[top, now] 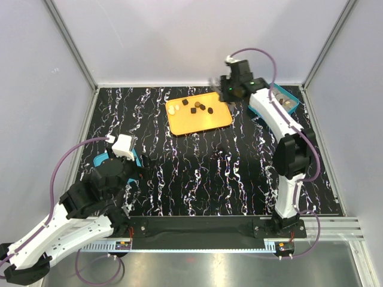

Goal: Pack the chocolate

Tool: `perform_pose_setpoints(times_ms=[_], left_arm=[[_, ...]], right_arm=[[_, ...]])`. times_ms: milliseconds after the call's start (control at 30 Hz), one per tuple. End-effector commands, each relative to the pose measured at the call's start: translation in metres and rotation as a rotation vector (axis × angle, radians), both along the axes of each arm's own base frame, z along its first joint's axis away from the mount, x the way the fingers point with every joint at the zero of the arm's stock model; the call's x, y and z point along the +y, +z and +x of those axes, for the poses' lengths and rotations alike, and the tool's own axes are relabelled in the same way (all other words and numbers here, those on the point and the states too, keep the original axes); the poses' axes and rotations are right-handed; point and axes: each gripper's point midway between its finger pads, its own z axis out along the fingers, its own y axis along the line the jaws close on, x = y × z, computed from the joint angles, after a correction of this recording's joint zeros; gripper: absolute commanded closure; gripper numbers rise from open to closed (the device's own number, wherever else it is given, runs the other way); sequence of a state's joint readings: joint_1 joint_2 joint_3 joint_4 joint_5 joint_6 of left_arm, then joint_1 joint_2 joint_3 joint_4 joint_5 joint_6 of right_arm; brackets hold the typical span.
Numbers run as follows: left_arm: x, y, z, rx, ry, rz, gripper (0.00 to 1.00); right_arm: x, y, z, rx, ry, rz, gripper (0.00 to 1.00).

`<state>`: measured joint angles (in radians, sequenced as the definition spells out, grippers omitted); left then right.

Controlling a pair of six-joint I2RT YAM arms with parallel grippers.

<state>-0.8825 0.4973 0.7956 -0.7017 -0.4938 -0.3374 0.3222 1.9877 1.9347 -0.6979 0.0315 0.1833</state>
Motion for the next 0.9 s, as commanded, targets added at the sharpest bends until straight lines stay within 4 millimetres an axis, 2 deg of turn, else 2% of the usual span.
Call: perform_pose_setpoints(times_ms=[0, 33, 67, 100, 133, 233, 267, 367, 600, 733, 867], left_arm=[[-0.001, 0.011, 0.004, -0.039, 0.012, -0.032, 0.01], [-0.001, 0.011, 0.004, -0.04, 0.011, -0.031, 0.01], [-0.001, 0.011, 0.004, -0.039, 0.012, -0.032, 0.01], [-0.001, 0.011, 0.004, -0.039, 0.012, -0.032, 0.01], [0.0, 0.011, 0.004, -0.04, 0.013, -0.032, 0.01], [0.0, 0.012, 0.004, -0.041, 0.013, -0.032, 0.01], [0.0, 0.012, 0.004, -0.043, 0.014, -0.033, 0.01], [0.0, 0.012, 0.003, -0.042, 0.015, -0.034, 0.01], [-0.001, 0.012, 0.003, -0.043, 0.008, -0.036, 0.01], [-0.001, 0.012, 0.003, -0.044, 0.008, -0.038, 0.01], [-0.001, 0.012, 0.003, -0.043, 0.008, -0.036, 0.01]], right_arm=[[0.052, 0.052, 0.002, -0.17, 0.153, 0.11, 0.54], [0.07, 0.052, -0.001, -0.182, 0.193, 0.111, 0.54], [0.081, 0.043, -0.001, -0.17, 0.216, 0.106, 0.54], [0.091, 0.046, 0.0, -0.183, 0.236, 0.105, 0.54], [0.107, 0.035, -0.003, -0.172, 0.269, 0.093, 0.54], [0.128, 0.03, -0.005, -0.178, 0.309, 0.069, 0.54], [0.141, 0.022, -0.009, -0.167, 0.337, 0.06, 0.54], [0.161, 0.005, -0.018, -0.163, 0.404, 0.014, 0.53], [0.181, -0.027, -0.038, -0.119, 0.49, -0.029, 0.53], [0.179, -0.049, -0.047, -0.087, 0.511, -0.076, 0.53], [0.18, -0.062, -0.051, -0.066, 0.517, -0.085, 0.53]])
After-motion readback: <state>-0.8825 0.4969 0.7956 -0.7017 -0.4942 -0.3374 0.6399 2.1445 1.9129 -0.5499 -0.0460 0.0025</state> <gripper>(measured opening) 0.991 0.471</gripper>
